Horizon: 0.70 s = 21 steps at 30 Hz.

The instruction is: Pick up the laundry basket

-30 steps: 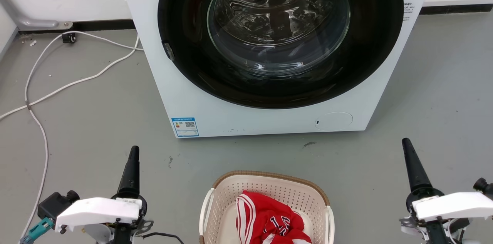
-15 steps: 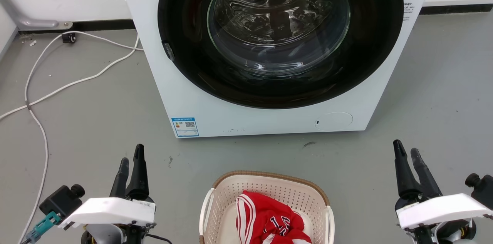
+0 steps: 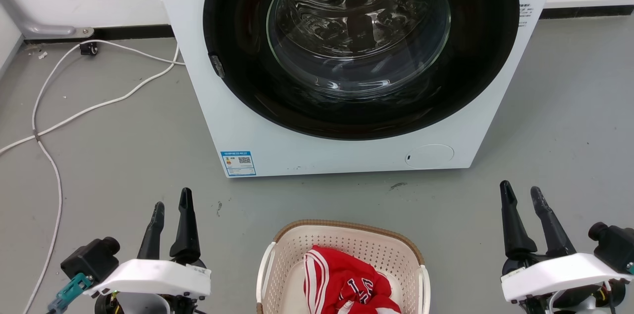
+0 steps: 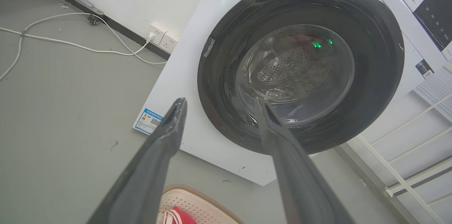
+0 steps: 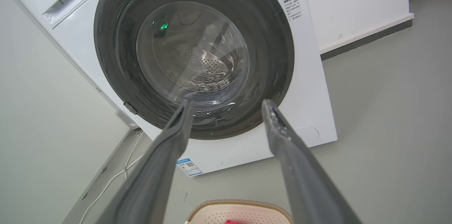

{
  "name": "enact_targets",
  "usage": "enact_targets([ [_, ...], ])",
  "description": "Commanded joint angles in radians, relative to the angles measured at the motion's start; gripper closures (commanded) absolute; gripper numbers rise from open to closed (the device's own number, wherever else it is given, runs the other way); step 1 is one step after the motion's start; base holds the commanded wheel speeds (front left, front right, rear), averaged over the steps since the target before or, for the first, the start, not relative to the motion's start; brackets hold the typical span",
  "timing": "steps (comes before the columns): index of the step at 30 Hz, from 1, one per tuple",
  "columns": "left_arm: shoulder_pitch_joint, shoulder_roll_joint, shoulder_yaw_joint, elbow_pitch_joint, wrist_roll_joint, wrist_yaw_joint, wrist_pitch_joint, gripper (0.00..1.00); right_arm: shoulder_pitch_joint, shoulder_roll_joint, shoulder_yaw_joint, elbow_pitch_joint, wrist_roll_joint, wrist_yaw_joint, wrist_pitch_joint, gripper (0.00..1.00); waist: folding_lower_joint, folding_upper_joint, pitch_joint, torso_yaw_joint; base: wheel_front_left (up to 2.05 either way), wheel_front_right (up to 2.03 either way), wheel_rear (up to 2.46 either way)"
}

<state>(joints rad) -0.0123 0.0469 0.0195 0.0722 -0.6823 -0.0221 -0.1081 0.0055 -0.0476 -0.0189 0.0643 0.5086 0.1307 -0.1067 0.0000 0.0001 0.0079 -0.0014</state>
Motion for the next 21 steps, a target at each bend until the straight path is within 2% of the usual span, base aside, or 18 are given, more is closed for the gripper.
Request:
enact_targets([
  [1, 0.004, 0.004, -0.003, -0.018, 0.037, 0.005, -0.011, 0.0, 0.003, -0.003, 0.003, -0.02, -0.039, 0.0, -0.012, 0.0, 0.0, -0.0001, 0.0, 0.0, 0.0, 0.0, 0.0],
  [21, 0.028, 0.004, -0.022, -0.052, 0.264, 0.009, -0.065, 0.0, 0.031, -0.004, 0.008, -0.066, -0.271, 0.0, -0.065, 0.0, 0.0, -0.0001, -0.001, -0.001, 0.0, 0.0, 0.0],
])
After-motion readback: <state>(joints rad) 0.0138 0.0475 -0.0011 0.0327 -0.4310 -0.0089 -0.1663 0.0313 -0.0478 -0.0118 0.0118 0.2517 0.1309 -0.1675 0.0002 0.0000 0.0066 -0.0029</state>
